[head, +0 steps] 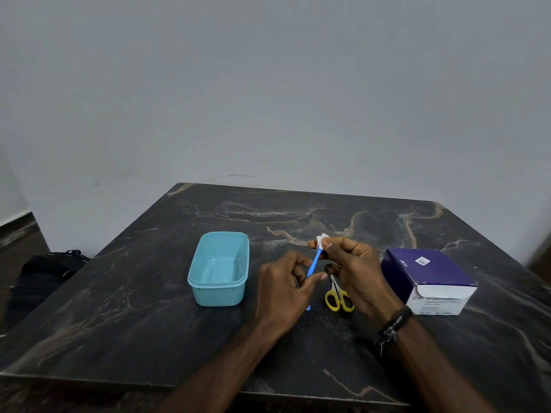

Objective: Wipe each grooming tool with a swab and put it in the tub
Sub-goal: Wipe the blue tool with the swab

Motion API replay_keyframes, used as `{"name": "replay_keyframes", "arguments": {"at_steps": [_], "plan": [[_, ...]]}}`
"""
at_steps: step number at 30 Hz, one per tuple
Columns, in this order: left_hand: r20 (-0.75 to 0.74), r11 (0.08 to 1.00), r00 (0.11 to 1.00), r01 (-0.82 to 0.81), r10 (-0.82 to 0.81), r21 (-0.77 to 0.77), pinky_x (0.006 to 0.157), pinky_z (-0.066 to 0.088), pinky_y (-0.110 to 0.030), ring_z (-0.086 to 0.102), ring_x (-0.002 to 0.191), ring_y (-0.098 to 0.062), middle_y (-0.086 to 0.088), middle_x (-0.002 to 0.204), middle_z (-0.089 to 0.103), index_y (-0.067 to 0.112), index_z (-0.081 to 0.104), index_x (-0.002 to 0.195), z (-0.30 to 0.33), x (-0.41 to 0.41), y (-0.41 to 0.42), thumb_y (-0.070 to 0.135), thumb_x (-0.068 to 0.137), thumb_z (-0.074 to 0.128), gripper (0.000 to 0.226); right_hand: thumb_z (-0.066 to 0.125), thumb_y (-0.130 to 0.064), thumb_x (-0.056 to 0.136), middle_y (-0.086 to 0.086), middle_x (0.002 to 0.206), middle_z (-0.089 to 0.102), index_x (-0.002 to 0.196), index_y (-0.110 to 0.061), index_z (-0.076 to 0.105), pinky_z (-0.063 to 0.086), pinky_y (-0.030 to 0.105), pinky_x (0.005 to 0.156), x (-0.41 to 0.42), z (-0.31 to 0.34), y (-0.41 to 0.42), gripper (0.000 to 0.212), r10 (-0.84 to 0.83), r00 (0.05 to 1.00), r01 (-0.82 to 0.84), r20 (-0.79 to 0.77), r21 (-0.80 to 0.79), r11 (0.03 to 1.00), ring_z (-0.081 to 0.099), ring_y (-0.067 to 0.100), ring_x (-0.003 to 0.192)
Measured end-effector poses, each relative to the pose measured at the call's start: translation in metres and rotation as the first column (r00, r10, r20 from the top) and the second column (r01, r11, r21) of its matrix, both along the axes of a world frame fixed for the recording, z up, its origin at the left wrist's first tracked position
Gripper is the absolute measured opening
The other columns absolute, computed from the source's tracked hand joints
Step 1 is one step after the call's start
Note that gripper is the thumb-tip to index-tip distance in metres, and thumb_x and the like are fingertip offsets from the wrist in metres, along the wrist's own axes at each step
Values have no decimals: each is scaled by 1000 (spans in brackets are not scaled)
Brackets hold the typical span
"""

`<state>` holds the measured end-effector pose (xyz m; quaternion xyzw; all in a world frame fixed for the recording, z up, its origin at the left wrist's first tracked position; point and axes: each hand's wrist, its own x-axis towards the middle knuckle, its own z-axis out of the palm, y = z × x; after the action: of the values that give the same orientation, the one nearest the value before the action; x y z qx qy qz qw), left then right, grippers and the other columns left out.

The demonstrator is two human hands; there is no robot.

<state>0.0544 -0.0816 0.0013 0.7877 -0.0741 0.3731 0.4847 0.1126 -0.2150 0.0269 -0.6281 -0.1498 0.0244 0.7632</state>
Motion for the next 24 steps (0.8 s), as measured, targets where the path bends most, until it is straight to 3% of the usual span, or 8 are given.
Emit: {"name": "replay_keyframes", "arguments": {"at_steps": [6,9,14,16,19,22,24], "plan": [[13,1000,1000,4,-4,-19,47,33,-6,49,45,-2,12,53,51,11,68,84,-1,-1,1,22,72,84,23,65,-27,79,15,102,73,96,-4,72,43,41,71,-2,2,1,29,21,1000,-21,2,-22,1000,63,30,90],[40,1000,999,-14,13,4,48,35,-7,50,48,-2,11,55,54,13,69,85,-2,1,2,25,74,82,21,64,-22,83,13,98,74,92,-4,72,43,42,71,-3,3,1,22,-17,1000,18,17,-14,1000,62,30,89],[161,1000,987,-5,7,-13,58,52,-27,61,66,-6,7,74,67,17,72,91,0,1,2,21,78,78,14,61,-17,90,7,92,75,91,-7,72,45,33,66,1,2,-2,15,-106,994,106,-11,13,994,61,14,77],[218,998,976,22,-7,-66,57,52,-32,63,68,-9,8,78,66,19,71,90,1,1,3,16,81,75,11,61,-17,90,9,89,74,94,-4,71,43,28,61,1,2,-2,17,-74,997,74,-25,-15,997,60,13,72],[222,961,975,84,-25,-262,51,50,-31,63,58,-14,2,74,67,31,67,93,3,0,4,21,84,71,13,59,-16,91,6,80,71,94,-1,70,42,24,57,-1,1,-1,18,14,999,-17,-39,-76,997,58,14,72],[225,916,974,88,2,-391,52,48,-25,63,53,-13,0,66,68,24,68,92,6,-1,2,23,86,69,6,57,-12,93,5,82,73,86,-4,70,43,23,57,-4,2,0,16,110,994,-110,-5,-171,979,59,13,72],[260,931,964,53,46,-362,55,49,-25,64,60,-10,5,69,67,17,68,87,8,0,2,22,88,67,5,58,-9,91,4,81,74,80,-6,69,42,22,56,-8,4,0,16,182,983,-174,17,-223,959,60,11,68]]}}
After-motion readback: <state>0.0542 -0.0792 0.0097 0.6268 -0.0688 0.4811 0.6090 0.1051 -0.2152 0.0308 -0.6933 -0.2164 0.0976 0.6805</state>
